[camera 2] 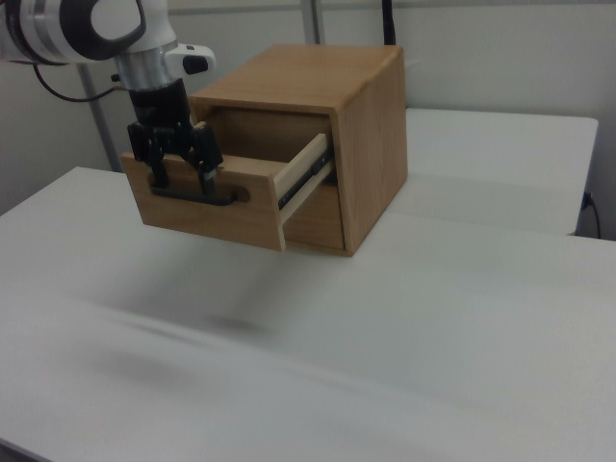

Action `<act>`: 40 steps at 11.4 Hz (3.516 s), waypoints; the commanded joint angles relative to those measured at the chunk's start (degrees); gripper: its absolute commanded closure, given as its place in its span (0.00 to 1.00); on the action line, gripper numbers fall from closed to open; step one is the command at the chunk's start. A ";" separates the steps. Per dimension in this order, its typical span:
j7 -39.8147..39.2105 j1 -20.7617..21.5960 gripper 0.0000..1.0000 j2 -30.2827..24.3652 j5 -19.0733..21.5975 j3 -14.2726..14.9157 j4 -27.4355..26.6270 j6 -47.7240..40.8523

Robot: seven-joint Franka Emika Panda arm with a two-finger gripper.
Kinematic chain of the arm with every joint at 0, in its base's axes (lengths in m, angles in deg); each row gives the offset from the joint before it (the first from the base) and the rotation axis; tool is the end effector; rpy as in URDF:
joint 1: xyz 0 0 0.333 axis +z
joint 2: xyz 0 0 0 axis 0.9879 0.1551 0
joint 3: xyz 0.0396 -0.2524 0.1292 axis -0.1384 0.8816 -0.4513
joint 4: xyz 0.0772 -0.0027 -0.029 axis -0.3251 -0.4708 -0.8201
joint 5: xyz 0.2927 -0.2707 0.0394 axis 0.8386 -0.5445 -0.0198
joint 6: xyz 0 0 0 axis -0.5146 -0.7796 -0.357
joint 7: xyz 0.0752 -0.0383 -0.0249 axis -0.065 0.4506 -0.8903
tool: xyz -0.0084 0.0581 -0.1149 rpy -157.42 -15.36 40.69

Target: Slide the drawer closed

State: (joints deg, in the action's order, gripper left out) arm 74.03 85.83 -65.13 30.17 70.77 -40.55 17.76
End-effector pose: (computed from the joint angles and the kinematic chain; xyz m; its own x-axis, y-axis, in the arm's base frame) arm 0.5533 -0.0020 0.5555 0.9997 0.0134 -0.0222 0.0149 -0.9976 0.0678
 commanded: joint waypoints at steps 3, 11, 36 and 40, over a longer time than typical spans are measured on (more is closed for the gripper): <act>-0.98 0.34 0.00 0.38 -0.20 0.41 1.43 -4.00; -1.68 0.34 0.57 0.29 -0.11 0.32 1.43 -4.18; 7.72 3.06 1.00 24.54 2.96 -0.03 15.49 37.63; 8.52 3.06 1.00 25.24 2.35 0.93 15.41 43.98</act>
State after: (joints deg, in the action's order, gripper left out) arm 81.23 87.89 -40.92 33.12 69.90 -27.10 58.53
